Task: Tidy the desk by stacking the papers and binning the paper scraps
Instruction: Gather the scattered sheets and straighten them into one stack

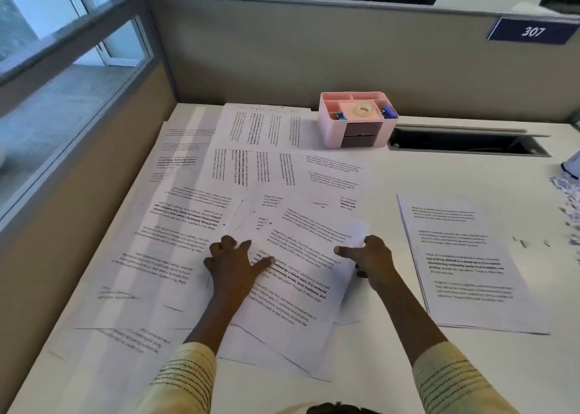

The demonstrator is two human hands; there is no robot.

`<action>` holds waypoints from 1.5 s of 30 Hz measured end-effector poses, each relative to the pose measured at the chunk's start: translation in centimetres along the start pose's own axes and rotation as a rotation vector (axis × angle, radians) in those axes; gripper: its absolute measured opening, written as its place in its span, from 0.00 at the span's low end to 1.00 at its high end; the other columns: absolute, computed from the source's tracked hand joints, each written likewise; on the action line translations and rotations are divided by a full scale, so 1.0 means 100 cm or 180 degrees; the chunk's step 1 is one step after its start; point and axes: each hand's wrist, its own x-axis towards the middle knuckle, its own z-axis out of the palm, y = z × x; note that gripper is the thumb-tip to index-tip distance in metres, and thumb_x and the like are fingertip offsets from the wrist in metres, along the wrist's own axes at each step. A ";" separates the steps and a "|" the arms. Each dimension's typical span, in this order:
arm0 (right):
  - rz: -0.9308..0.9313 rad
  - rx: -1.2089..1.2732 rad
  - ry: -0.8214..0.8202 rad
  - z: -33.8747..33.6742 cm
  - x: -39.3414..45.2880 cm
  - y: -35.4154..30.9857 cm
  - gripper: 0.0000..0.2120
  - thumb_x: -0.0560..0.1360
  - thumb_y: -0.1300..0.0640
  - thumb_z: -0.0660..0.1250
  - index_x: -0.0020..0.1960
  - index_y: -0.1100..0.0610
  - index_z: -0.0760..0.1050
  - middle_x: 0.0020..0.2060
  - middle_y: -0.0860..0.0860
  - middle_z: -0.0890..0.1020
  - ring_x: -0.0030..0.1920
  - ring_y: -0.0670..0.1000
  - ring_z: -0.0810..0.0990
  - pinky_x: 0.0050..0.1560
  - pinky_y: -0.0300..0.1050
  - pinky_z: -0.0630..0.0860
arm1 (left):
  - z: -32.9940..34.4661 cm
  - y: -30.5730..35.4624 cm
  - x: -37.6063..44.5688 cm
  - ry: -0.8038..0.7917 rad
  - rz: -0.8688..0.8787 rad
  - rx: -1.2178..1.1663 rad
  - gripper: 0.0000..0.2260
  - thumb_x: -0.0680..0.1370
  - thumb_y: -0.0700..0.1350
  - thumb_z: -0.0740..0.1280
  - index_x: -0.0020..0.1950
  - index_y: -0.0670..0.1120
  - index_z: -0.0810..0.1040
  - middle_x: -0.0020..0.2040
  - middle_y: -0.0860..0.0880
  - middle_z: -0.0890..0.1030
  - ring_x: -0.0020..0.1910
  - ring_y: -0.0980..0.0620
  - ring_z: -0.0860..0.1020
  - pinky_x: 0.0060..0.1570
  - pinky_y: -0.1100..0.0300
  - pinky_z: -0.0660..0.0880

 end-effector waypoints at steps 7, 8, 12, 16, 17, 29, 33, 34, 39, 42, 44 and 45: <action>-0.0168 0.0532 0.0157 0.022 0.008 0.003 0.33 0.61 0.56 0.80 0.60 0.62 0.69 0.52 0.52 0.77 0.55 0.54 0.76 0.51 0.46 0.74 | 0.009 0.010 -0.009 0.0008 0.0199 0.0016 0.34 0.72 0.67 0.64 0.73 0.52 0.65 0.74 0.46 0.59 0.74 0.43 0.53 0.70 0.45 0.54; -0.0145 0.0622 0.0157 0.022 0.009 0.003 0.32 0.61 0.56 0.80 0.59 0.62 0.69 0.52 0.52 0.77 0.54 0.54 0.76 0.50 0.45 0.73 | 0.009 0.010 -0.009 0.0011 0.0219 0.0048 0.34 0.72 0.67 0.63 0.73 0.52 0.65 0.75 0.46 0.59 0.74 0.43 0.53 0.71 0.44 0.54; -0.0017 0.1059 0.0070 0.019 0.018 0.011 0.30 0.53 0.53 0.82 0.53 0.59 0.79 0.48 0.54 0.84 0.52 0.57 0.81 0.56 0.51 0.77 | 0.009 0.007 -0.008 0.0105 0.0257 0.0014 0.29 0.75 0.65 0.61 0.72 0.53 0.68 0.75 0.46 0.59 0.74 0.44 0.53 0.71 0.46 0.53; 0.0029 0.1398 -0.0127 0.013 0.019 0.014 0.30 0.47 0.54 0.82 0.48 0.58 0.81 0.44 0.55 0.85 0.48 0.60 0.83 0.54 0.61 0.78 | 0.008 0.005 -0.004 0.0228 0.0257 -0.0163 0.20 0.79 0.57 0.60 0.69 0.52 0.72 0.74 0.45 0.62 0.73 0.43 0.55 0.69 0.46 0.56; 0.0015 0.1489 -0.0155 0.013 0.017 0.013 0.29 0.49 0.57 0.82 0.48 0.60 0.80 0.45 0.57 0.85 0.47 0.62 0.83 0.52 0.62 0.79 | 0.008 0.005 -0.003 0.0244 0.0256 -0.0173 0.18 0.80 0.56 0.60 0.68 0.53 0.74 0.73 0.45 0.62 0.73 0.43 0.56 0.68 0.46 0.57; -0.1039 0.1682 -0.0554 -0.038 0.022 -0.022 0.24 0.61 0.65 0.78 0.56 0.62 0.78 0.46 0.55 0.84 0.46 0.57 0.83 0.51 0.52 0.79 | -0.029 -0.015 0.019 0.0118 0.0054 -0.2847 0.21 0.79 0.42 0.66 0.71 0.48 0.68 0.67 0.47 0.74 0.60 0.51 0.74 0.59 0.59 0.67; -0.1288 0.1916 -0.0898 -0.061 0.020 -0.041 0.30 0.57 0.59 0.79 0.57 0.62 0.77 0.48 0.57 0.84 0.46 0.58 0.83 0.42 0.49 0.80 | -0.049 -0.003 0.019 -0.0798 0.0428 -0.3678 0.29 0.73 0.54 0.71 0.72 0.52 0.66 0.65 0.53 0.77 0.63 0.51 0.75 0.65 0.51 0.70; -0.1347 0.1970 -0.0940 -0.065 0.019 -0.045 0.26 0.60 0.60 0.77 0.57 0.62 0.77 0.48 0.57 0.84 0.46 0.58 0.83 0.42 0.49 0.80 | -0.052 0.002 0.019 -0.0927 0.0559 -0.3813 0.27 0.74 0.52 0.71 0.71 0.52 0.68 0.63 0.52 0.79 0.62 0.51 0.77 0.63 0.50 0.73; -0.1638 0.2081 -0.1054 -0.077 0.014 -0.068 0.20 0.67 0.65 0.70 0.59 0.62 0.74 0.52 0.59 0.82 0.46 0.59 0.82 0.44 0.51 0.80 | -0.079 0.034 0.009 -0.0801 0.0889 -0.4553 0.12 0.75 0.39 0.67 0.58 0.47 0.78 0.52 0.50 0.84 0.51 0.53 0.82 0.45 0.61 0.79; -0.1858 0.2118 -0.1070 -0.082 0.005 -0.086 0.19 0.68 0.66 0.70 0.59 0.60 0.74 0.51 0.56 0.82 0.46 0.57 0.83 0.42 0.49 0.81 | -0.093 0.046 0.010 -0.0419 0.0794 -0.4846 0.12 0.72 0.41 0.70 0.55 0.45 0.79 0.50 0.50 0.85 0.50 0.51 0.83 0.48 0.59 0.79; -0.1958 0.2184 -0.1146 -0.085 0.002 -0.096 0.20 0.68 0.65 0.71 0.59 0.60 0.75 0.51 0.56 0.83 0.47 0.57 0.83 0.42 0.49 0.81 | -0.101 0.051 0.011 -0.0163 0.0768 -0.4915 0.13 0.70 0.43 0.71 0.54 0.45 0.80 0.50 0.49 0.85 0.49 0.52 0.83 0.49 0.58 0.79; -0.1985 0.2162 -0.1188 -0.086 0.002 -0.100 0.23 0.65 0.62 0.74 0.60 0.60 0.75 0.53 0.57 0.83 0.48 0.58 0.83 0.44 0.51 0.81 | -0.106 0.053 0.011 -0.0078 0.0776 -0.4940 0.12 0.71 0.42 0.71 0.53 0.45 0.80 0.49 0.50 0.85 0.48 0.53 0.83 0.47 0.59 0.79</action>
